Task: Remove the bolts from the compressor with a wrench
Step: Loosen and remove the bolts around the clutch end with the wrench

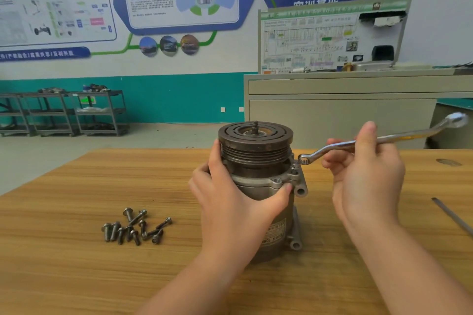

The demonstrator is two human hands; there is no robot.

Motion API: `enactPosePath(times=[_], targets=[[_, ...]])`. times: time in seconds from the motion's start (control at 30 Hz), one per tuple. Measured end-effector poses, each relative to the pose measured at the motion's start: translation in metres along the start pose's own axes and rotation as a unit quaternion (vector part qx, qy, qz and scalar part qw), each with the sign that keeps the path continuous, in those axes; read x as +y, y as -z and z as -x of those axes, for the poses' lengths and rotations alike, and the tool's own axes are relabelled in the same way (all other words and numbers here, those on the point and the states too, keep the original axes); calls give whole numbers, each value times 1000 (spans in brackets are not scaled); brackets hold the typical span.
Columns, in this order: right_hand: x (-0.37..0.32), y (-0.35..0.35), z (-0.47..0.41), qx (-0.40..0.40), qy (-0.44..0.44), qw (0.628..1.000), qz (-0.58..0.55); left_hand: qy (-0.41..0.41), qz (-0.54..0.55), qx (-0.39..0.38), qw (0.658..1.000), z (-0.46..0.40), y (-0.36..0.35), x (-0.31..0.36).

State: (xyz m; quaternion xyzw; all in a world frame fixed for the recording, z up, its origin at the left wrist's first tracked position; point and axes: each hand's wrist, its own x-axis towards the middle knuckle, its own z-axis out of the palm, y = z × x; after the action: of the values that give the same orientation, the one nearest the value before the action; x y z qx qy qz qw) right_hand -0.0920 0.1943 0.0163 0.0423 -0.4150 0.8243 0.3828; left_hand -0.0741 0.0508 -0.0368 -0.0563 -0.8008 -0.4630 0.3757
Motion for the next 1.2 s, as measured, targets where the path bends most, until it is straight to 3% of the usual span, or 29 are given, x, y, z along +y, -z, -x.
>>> enactPosePath(times=[0.2,0.37,0.43,0.6,0.77,0.87,0.93,1.0,1.13,1.2], targets=[[1,-4,20,-70,199,971,112,-3,-10,1,1000,0,1,-1],[9,1,32,-195,395,879,183,-9,-15,9,1000,0,1,0],[14,3,35,-192,419,868,186,-9,-11,5,1000,0,2,0],[18,3,32,-100,374,915,111,-4,-8,0,1000,0,2,2],[19,4,27,-113,296,948,36,-2,-10,-4,1000,0,3,2],[13,7,5,-135,66,987,-57,-5,-11,-6,1000,1,3,1],[10,8,-12,-167,-151,969,-102,-5,-12,-5,1000,0,3,1],[9,9,-21,-169,-276,938,-125,-2,-5,-5,1000,0,3,1],[6,6,-22,-97,-231,940,-232,-4,0,-8,1000,0,3,0],[2,6,-17,-78,-142,971,-178,-5,-4,-8,1000,-1,3,0]])
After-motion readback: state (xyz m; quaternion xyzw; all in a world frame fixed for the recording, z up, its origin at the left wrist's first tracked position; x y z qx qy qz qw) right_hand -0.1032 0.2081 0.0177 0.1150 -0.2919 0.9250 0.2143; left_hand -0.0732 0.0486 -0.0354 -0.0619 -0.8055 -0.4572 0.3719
